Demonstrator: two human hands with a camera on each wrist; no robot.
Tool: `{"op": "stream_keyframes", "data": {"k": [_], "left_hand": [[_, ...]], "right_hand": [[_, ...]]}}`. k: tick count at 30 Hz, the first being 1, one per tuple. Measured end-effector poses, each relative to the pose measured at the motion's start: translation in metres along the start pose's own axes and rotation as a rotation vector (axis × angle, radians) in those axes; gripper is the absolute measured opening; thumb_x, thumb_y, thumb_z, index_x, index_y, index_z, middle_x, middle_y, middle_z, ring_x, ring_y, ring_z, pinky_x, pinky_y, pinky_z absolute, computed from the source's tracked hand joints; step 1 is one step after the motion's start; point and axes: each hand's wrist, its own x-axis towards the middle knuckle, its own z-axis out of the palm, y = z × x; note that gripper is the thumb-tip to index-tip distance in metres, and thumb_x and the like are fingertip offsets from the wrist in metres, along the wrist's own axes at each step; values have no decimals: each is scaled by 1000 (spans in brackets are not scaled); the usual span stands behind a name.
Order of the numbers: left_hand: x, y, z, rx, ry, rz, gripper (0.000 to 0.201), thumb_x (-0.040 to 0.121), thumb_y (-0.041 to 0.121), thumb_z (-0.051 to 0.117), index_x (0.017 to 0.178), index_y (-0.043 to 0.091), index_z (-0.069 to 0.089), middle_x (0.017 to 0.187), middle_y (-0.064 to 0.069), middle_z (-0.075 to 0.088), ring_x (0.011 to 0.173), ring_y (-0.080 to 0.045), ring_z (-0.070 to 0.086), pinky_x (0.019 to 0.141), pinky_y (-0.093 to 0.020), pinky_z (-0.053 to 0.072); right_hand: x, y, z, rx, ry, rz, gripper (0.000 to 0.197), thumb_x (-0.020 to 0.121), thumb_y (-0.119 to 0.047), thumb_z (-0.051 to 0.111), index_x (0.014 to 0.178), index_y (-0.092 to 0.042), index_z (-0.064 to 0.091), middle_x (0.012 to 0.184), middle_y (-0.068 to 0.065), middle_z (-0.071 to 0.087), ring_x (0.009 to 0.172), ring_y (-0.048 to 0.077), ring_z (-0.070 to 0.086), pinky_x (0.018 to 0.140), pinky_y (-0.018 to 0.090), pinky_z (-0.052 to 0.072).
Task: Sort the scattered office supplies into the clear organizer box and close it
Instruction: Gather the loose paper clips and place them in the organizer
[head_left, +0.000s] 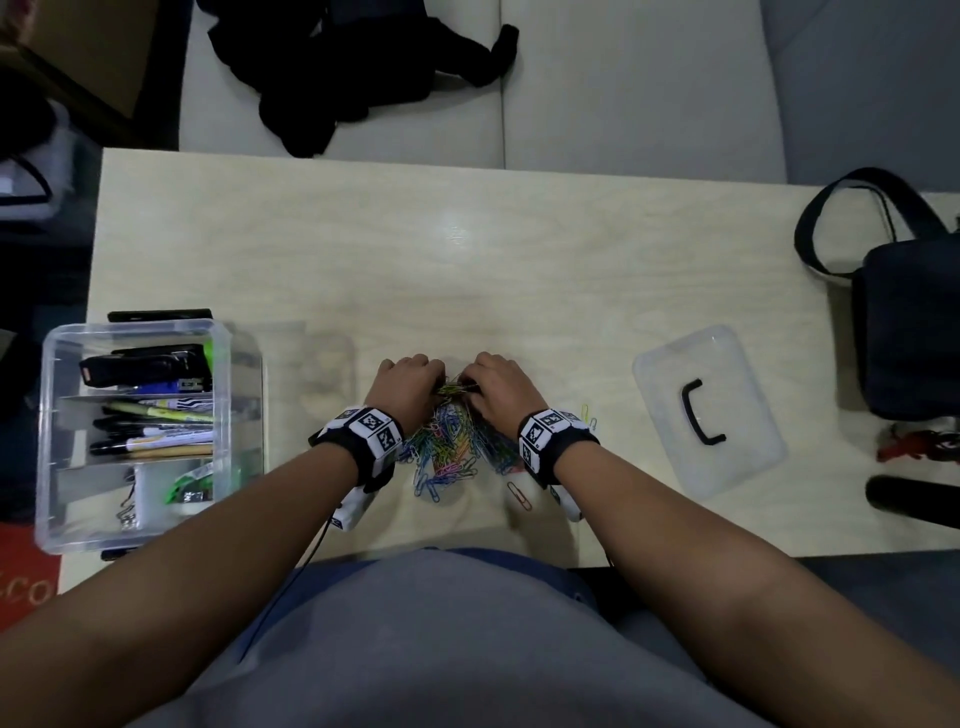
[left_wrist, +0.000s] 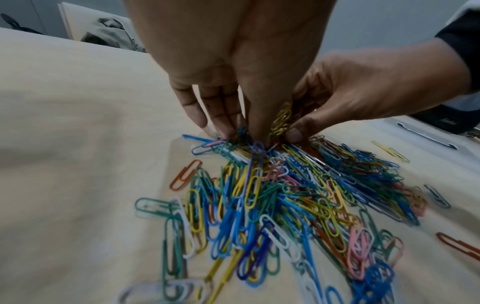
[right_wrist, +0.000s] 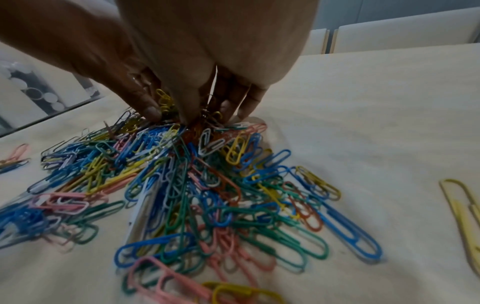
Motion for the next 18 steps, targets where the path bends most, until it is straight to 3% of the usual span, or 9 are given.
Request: {"op": "stream_keyframes", "data": {"k": [5,14,18], "left_hand": [[-5,-10,-3,-41,34,-11,19,92,17,56,110,19,61,105,-3,60,98,-28,58,87,-38,35],[-14,-13,-8,-98,148,-69,10,95,26,57,102,23,64,98,3,67,91,-23,62,91,-38,34],[-18,-13,-10,-188,160,-85,11,94,25,59,100,19,66,96,-2,67,87,-25,62,80,-36,44]], "right_hand": [[0,1,-6,33,54,37,21,97,-22,57,110,-11,68,105,8,62,97,28,56,84,36,41],[-6,-3,-10,83,102,127,19,97,-22,57,108,-16,72,103,4,68,95,25,61,84,40,50],[-12,-5,-12,116,111,151,18,98,-19,55,108,-14,70,105,5,67,97,23,60,83,37,51]]}}
